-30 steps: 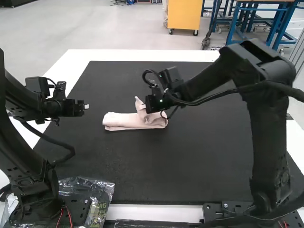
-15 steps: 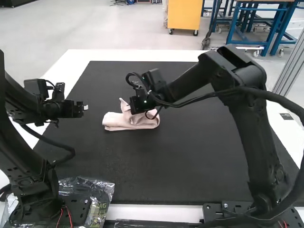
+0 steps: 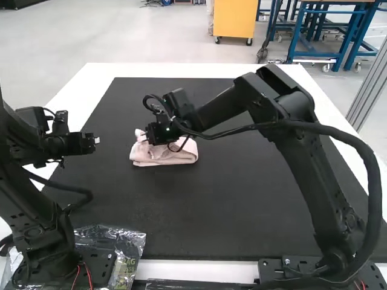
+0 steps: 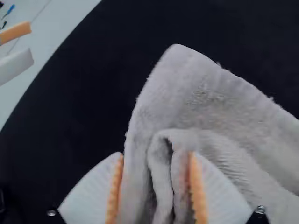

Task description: Fold the towel.

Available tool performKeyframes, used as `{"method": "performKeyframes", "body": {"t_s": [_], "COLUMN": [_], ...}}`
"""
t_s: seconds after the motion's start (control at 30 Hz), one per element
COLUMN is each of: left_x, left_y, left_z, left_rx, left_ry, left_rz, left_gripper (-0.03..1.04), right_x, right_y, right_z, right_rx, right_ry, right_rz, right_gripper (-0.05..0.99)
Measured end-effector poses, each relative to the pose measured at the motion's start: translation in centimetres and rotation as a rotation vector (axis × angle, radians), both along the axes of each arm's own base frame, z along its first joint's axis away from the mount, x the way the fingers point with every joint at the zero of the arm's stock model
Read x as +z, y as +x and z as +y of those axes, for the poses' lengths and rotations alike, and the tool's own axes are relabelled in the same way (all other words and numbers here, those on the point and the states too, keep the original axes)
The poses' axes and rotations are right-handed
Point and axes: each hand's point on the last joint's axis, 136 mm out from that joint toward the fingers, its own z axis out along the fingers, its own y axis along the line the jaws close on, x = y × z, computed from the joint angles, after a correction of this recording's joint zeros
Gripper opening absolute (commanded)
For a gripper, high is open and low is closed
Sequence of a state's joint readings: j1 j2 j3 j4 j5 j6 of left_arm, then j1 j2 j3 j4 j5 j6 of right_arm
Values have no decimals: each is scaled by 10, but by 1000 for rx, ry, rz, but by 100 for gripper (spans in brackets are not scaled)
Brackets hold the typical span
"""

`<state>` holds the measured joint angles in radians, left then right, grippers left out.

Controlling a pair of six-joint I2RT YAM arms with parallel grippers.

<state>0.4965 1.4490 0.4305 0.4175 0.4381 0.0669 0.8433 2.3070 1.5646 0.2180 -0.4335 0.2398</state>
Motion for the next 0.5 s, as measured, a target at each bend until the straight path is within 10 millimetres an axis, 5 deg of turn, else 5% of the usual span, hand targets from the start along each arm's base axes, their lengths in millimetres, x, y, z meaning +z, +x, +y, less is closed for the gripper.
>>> {"method": "performKeyframes", "body": {"t_s": [0.07, 0.23, 0.27, 0.37, 0.5], "left_x": [7, 16, 16, 16, 16], "left_y": [-2, -8, -9, -9, -9], "left_z": [10, 29, 31, 31, 31], "left_rx": [28, 81, 87, 89, 89], "left_ry": [17, 35, 35, 34, 32], "left_rz": [-30, -60, -60, -58, -56], "left_gripper": [97, 97, 97, 97, 97], "right_x": [8, 28, 32, 39, 50], "right_y": [-10, -23, -23, -16, -3], "right_z": [11, 30, 31, 29, 13], "right_rx": [23, 69, 71, 66, 47], "right_ry": [11, 20, 26, 35, 48], "right_rz": [15, 25, 22, 8, -29], "right_gripper": [64, 64, 54, -4, -3]}}
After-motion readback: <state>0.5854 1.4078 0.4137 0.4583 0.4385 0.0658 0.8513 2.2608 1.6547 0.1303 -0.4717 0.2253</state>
